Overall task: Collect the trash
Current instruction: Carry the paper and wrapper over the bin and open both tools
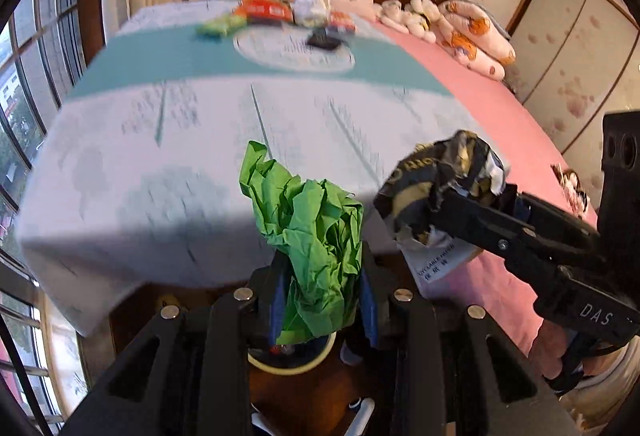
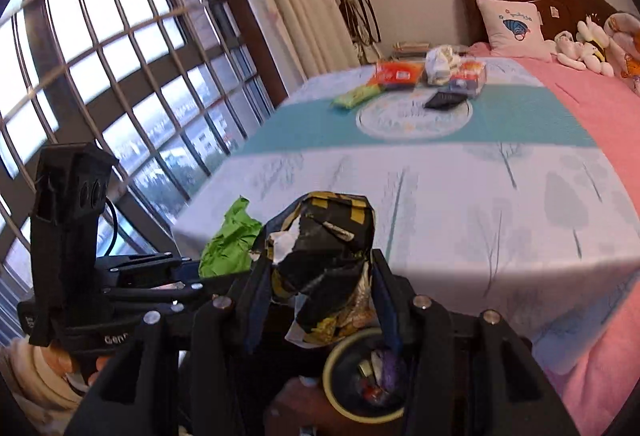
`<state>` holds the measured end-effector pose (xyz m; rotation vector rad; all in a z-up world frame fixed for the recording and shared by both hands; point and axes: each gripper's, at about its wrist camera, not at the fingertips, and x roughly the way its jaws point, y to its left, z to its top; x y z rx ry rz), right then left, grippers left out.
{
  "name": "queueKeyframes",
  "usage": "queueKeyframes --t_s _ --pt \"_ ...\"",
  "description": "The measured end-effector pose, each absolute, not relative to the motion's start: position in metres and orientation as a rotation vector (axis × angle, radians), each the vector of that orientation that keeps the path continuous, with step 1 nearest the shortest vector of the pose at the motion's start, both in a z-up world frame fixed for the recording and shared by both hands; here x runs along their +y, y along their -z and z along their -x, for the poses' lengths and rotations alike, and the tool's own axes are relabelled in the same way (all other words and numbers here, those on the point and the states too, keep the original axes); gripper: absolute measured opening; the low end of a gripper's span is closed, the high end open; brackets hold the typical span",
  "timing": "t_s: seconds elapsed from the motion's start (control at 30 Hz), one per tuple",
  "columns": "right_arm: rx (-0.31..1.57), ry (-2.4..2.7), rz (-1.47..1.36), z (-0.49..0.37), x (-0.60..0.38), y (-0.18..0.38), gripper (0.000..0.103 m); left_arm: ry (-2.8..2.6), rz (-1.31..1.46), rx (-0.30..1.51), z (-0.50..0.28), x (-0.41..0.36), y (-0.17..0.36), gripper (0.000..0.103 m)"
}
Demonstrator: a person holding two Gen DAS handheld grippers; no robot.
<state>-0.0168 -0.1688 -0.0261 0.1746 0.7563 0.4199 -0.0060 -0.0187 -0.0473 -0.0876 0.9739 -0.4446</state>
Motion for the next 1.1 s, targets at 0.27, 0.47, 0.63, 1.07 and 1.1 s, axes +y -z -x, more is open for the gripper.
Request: queueKeyframes --t_s 0.27,0.47,0.63,1.07,1.1 --pt "0.889 -0.345 -0.161 0.022 -0.167 0.092 0.046 0.477 0.056 1.03 0.012 -0.025 0.113 0.029" --pt "0.955 -0.298 -0.114 0.021 -0.164 0.14 0.046 0.425 0.008 1.079 0.002 -0.018 0.167 0.029" --pt "1.021 -0.246 -0.152 0.016 -0.17 0.184 0.046 0.383 0.004 1.148 -0.007 -0.015 0.214 0.029" --pt "1.273 -0.132 -0.246 0.002 -0.178 0.3 0.046 0.335 -0.037 1.28 -0.031 -0.033 0.276 0.029" --pt "1.286 -0.13 -0.258 0.001 -0.18 0.304 0.046 0.335 -0.039 1.285 -0.034 -0.036 0.277 0.029"
